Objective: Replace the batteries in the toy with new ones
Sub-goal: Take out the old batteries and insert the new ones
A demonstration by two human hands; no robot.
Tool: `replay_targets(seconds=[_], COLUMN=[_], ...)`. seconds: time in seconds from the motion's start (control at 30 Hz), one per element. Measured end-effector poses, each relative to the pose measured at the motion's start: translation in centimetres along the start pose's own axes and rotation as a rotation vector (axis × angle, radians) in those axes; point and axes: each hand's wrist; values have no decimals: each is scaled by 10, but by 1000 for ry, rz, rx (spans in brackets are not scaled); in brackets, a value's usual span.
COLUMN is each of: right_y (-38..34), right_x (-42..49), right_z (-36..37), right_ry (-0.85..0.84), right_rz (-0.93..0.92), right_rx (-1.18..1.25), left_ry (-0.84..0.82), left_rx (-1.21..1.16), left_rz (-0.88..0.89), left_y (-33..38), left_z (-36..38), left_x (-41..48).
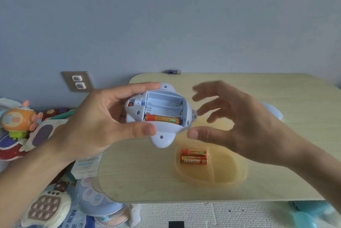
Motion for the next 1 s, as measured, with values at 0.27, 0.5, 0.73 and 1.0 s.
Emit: replay_targets(seconds=[0.27, 0.5, 0.73, 1.0], right_y=[-6, -5, -14, -14], right_x=[2, 5, 7, 6], right_z=[7, 7, 10, 11], right_ry=[-160, -103, -207, -246], right_rz=[201, 209, 205, 229], right_rx=[577, 463, 393, 398], left_ry=[-7, -103, -267, -269], left_rx=[0, 594, 814, 815], left_rz=[88, 437, 577, 623], left_y=[-6, 8, 8, 5], left_z=[16, 13, 25, 32], left_x=[1, 4, 4, 4])
Point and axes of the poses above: each hand's wrist, its own x-axis towards the middle knuckle, its own z-axis out of the palm, y = z × x, and after that the axes turned 15 degrees about y, right-handed
